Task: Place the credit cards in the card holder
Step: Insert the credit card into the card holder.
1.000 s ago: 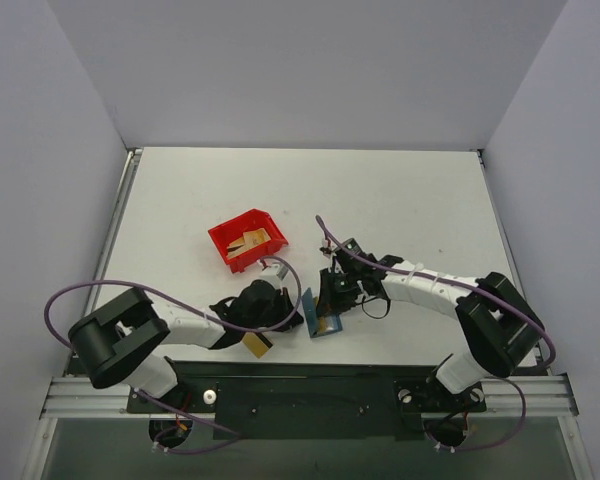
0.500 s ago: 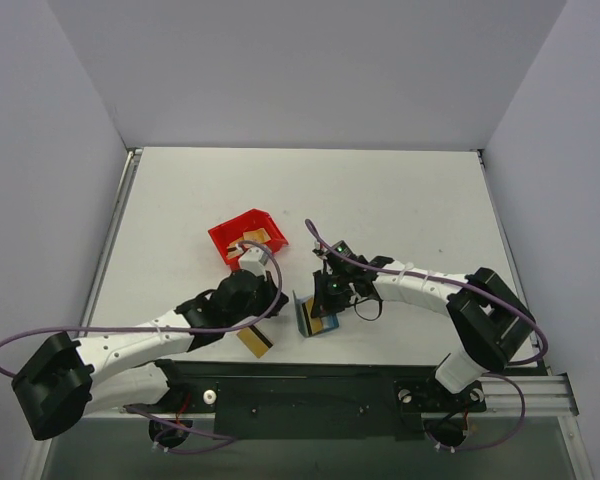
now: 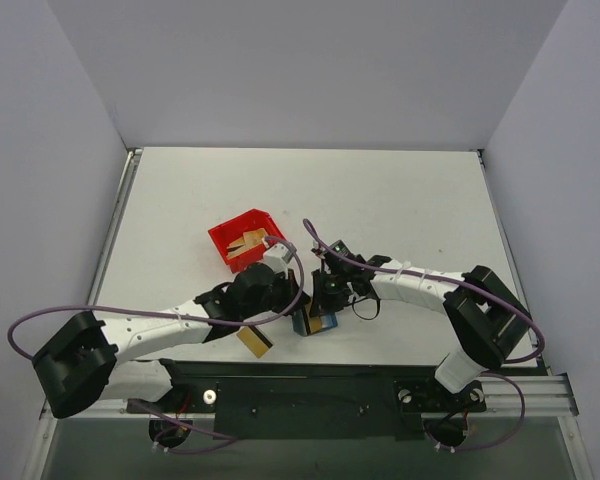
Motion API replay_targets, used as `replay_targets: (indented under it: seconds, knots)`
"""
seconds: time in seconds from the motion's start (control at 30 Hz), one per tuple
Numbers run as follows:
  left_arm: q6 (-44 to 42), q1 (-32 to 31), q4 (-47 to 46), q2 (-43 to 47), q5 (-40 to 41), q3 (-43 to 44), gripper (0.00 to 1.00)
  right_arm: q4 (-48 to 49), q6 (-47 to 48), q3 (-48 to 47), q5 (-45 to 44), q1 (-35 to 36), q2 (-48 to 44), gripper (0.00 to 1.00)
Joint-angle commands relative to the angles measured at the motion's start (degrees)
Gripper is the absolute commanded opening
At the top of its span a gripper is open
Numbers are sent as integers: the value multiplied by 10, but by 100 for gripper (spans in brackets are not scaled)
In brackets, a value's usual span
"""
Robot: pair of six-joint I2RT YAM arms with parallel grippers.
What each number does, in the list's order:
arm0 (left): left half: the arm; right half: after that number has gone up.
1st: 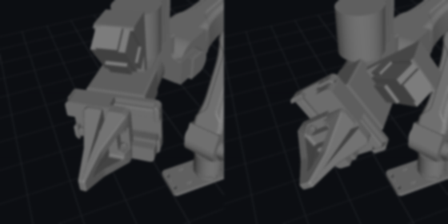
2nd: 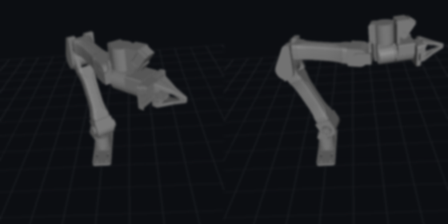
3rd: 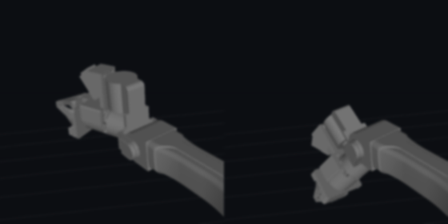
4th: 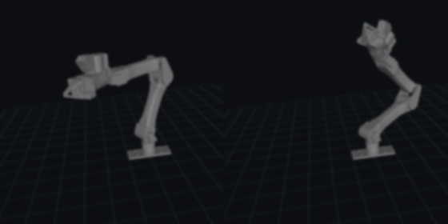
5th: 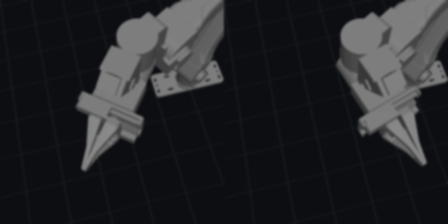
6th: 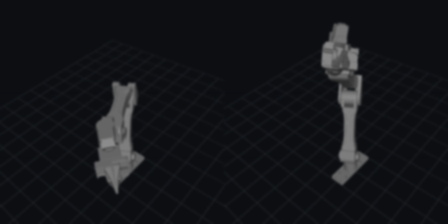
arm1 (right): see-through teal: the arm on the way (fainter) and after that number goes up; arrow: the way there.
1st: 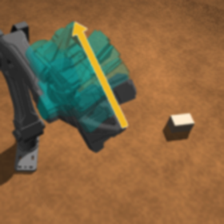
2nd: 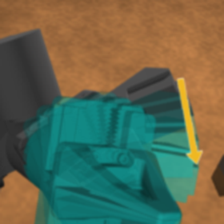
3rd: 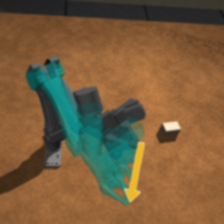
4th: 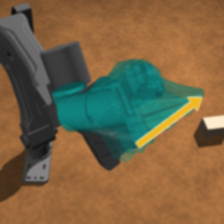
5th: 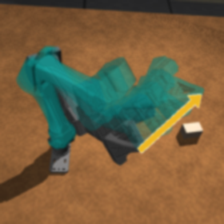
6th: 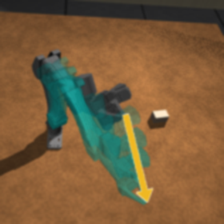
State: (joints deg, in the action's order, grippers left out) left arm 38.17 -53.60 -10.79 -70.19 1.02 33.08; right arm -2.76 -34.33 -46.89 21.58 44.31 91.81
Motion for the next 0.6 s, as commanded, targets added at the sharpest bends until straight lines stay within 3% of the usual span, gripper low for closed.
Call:
replay_targets:
  seconds: [0.0, 0.37, 0.57]
  knots:
    - [-1, -13, -26, -24, 0, 12, 0, -36, 12, 3, -57, 3, 16, 0]
    - [30, -13, 0, -49, 47, -30, 0, -35, 10, 2, -54, 2, 9, 0]
    - [42, -16, -5, -124, 43, -19, 0, -35, 10, 1, -52, 3, -6, 0]
